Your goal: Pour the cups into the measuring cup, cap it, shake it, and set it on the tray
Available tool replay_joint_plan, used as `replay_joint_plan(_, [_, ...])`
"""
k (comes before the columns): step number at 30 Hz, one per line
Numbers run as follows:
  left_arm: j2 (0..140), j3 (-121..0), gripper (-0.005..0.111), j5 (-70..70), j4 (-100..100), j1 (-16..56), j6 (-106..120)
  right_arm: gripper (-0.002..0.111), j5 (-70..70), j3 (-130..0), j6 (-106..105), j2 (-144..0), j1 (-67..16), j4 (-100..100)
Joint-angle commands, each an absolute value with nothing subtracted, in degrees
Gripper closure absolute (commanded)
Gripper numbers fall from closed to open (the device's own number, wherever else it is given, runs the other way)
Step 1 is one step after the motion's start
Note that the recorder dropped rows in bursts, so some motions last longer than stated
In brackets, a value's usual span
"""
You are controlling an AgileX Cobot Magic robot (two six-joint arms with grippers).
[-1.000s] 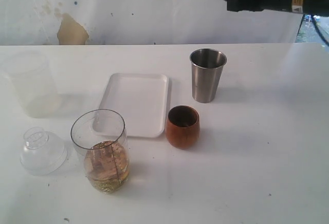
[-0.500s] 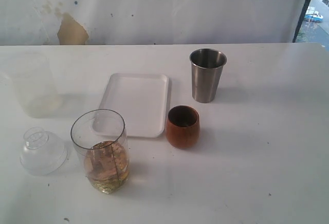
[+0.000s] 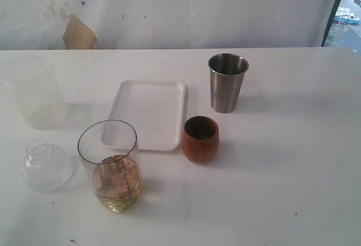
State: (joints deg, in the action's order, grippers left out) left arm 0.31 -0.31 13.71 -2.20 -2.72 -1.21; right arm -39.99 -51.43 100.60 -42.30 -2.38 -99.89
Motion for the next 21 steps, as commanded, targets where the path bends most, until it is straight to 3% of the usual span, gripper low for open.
replay_joint_plan(1, [0.0,0.0,0.107,13.3,-2.6,-2.6,-1.2,0.108,-40.2,-51.2,101.0,-39.4,-2.2,-99.9])
replay_joint_plan(11, [0.0,0.0,0.107,13.3,-2.6,-2.7,-1.2,0.108,-38.1,-50.3,101.0,-36.7,-2.2,-99.9])
replay_joint_plan(21, [0.0,0.0,0.107,13.3,-2.6,-2.7,-1.2,0.108,-34.0,-33.8,96.1,-21.0,-2.3,-93.5])
